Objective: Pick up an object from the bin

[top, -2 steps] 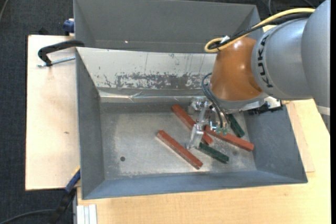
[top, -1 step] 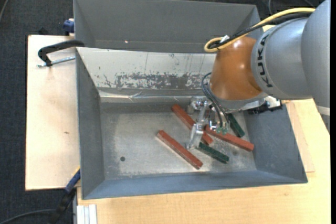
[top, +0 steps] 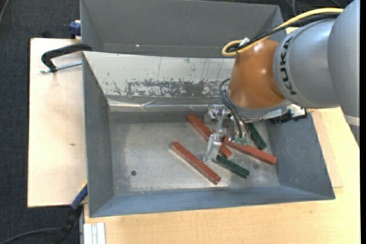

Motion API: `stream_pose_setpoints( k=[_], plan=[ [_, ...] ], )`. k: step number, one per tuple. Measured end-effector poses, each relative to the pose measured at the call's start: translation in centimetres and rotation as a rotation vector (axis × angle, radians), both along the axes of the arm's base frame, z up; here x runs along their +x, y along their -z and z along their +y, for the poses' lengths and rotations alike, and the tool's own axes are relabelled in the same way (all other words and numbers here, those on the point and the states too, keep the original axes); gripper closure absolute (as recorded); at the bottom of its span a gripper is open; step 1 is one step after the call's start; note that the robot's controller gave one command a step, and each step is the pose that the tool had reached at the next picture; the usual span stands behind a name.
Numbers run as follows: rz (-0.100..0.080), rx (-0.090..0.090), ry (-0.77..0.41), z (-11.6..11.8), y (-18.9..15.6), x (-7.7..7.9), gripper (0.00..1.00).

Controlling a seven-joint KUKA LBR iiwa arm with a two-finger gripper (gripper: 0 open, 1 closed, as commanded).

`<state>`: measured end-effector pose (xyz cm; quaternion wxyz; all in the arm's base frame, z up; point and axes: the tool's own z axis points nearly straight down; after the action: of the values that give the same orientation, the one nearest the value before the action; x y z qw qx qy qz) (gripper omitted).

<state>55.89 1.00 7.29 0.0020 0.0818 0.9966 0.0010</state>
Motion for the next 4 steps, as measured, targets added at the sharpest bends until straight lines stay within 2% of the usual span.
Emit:
stream_pose_setpoints(
  k=[1, 2, 4],
  plan=[
    [0.0, 0.0, -0.001, 0.1, -0.1, 0.1, 0.0],
    [0.001, 0.0, 0.0, 0.1, -0.1, 0.1, 1.0],
    [-0.001, 0.0, -0.003, 0.2, -3.0, 0.4, 1.0]
  ],
)
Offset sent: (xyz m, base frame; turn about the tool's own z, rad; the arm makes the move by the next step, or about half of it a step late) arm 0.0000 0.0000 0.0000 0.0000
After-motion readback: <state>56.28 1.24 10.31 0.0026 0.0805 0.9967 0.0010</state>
